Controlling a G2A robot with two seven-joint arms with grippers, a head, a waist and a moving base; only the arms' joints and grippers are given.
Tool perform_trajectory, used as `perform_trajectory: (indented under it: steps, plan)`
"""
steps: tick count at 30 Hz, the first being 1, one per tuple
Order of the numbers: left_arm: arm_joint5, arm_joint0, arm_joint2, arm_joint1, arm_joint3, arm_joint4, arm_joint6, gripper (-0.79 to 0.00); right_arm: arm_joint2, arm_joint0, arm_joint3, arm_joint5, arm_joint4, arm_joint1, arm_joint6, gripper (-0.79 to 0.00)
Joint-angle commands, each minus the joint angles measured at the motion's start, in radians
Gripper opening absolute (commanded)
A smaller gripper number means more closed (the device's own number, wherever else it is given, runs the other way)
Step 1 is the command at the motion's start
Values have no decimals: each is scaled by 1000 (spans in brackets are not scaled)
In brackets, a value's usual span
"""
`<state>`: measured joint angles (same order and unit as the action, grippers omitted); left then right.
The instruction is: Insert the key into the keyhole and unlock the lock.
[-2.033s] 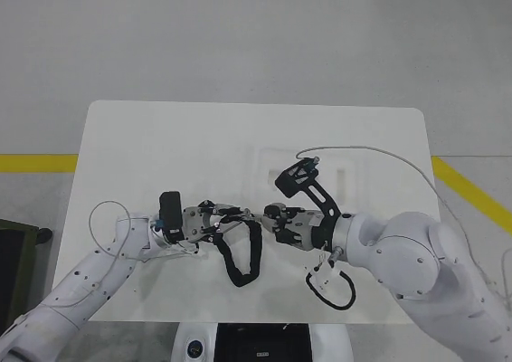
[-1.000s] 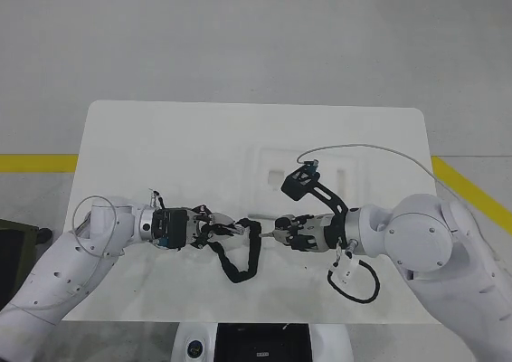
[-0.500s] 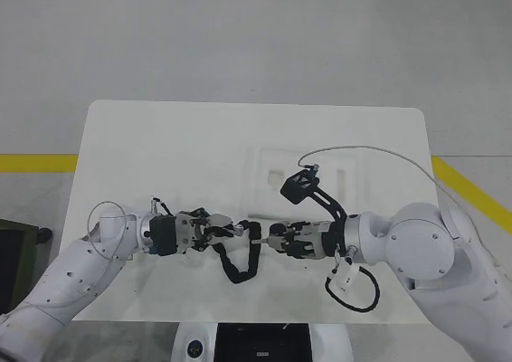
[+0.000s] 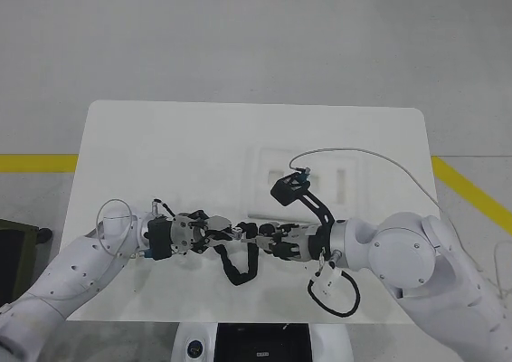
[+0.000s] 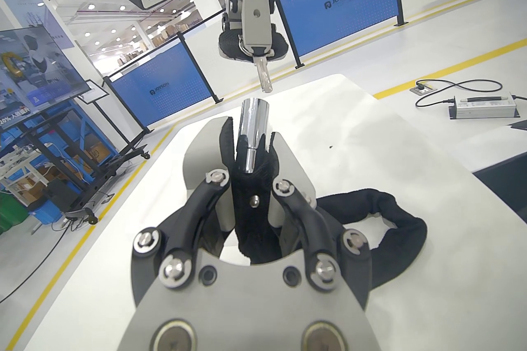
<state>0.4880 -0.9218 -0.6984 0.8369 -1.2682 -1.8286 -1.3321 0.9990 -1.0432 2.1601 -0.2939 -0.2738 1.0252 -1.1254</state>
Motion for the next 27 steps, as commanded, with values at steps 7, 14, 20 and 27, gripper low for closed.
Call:
perform_trajectory:
  steps: [7,14,20,27]
  plan:
    - [-6,7,15,-4,7,11,-6,-785,-1,-15,5,-4,2,1,32,-785]
    - [-6,7,15,-4,7,11,-6,-785,-9,-19,15,-21,-9,2,48,-785]
    - [-6,7,15,-4,7,11,-6,-785,-19,-15,10,-29,-15,4,55,-785]
    - [-6,7,15,-4,7,11,-6,-785,-28,-10,1,-40,-19,7,65,-785]
